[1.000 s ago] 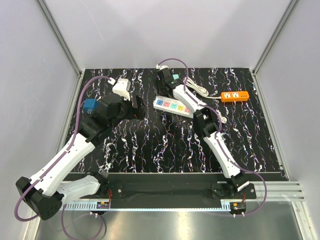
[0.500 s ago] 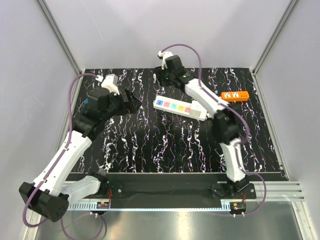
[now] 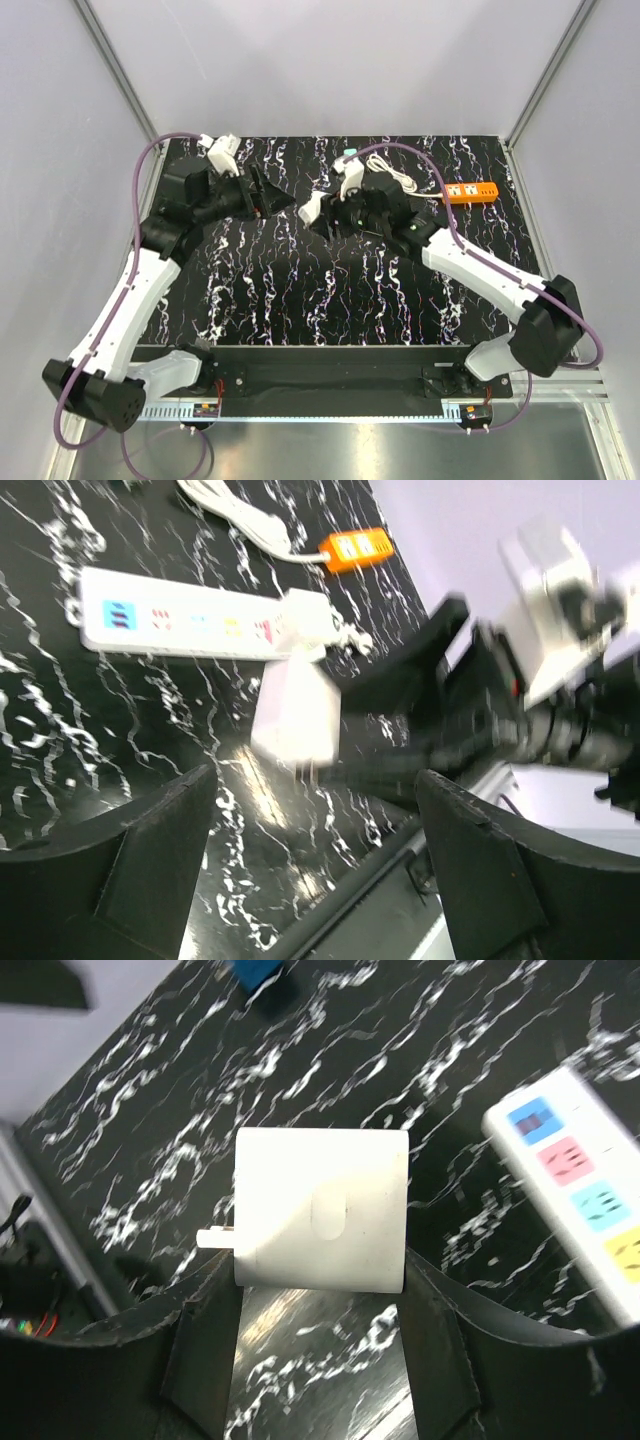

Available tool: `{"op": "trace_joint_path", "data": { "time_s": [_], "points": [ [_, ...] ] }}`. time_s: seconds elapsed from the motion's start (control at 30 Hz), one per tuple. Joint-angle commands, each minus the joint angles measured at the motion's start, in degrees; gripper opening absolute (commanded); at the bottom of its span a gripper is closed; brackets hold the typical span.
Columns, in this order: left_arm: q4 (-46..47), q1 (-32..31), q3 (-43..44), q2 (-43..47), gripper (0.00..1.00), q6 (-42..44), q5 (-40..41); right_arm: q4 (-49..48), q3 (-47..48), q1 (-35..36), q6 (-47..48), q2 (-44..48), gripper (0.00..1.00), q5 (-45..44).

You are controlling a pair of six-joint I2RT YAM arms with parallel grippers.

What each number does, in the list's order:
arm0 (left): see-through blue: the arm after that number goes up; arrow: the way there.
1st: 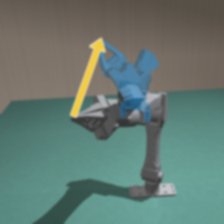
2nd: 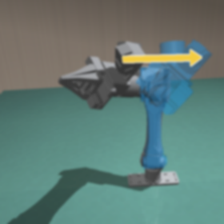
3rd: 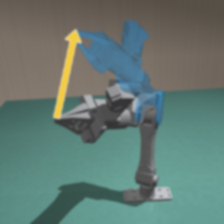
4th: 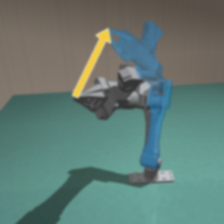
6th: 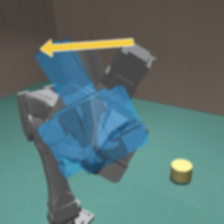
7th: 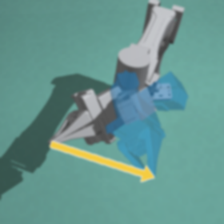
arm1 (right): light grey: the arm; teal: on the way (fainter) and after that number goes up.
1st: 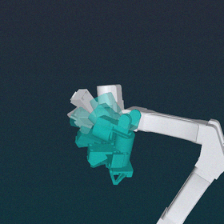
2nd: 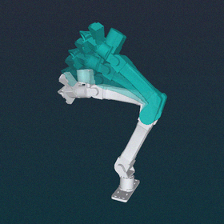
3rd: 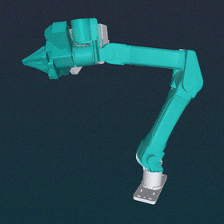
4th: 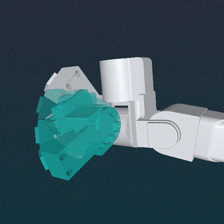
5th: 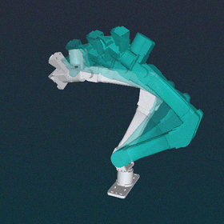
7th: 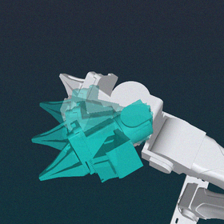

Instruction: Insert the plug

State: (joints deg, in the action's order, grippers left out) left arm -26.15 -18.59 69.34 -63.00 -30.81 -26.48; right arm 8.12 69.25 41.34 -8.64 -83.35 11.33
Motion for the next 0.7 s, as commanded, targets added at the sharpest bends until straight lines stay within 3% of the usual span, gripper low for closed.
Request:
{"op": "trace_joint_path", "data": {
  "time_s": [0.0, 0.23, 0.5, 0.67],
  "points": [
    [2.1, 0.2, 1.5, -2.1, 0.84, -1.8, -5.8, -4.7, -2.4, 2.3, -2.4, 5.5, 0.0, 0.7],
    [4.8, 0.2, -2.9, -3.7, 0.84, -3.4, -7.5, -7.3, -6.6, 3.1, -4.5, 12.2, 0.0, -0.4],
    [18.2, 0.2, -9.3, -5.0, 0.86, -14.8, -15.3, -7.6, -7.6, 4.1, -4.4, 12.1, 0.0, -2.4],
    [21.8, 0.1, -11.7, -6.3, 0.84, -17.7, -17.1, -7.6, -7.3, 4.3, -4.4, 12.0, 0.0, -3.4]
  ]
}}
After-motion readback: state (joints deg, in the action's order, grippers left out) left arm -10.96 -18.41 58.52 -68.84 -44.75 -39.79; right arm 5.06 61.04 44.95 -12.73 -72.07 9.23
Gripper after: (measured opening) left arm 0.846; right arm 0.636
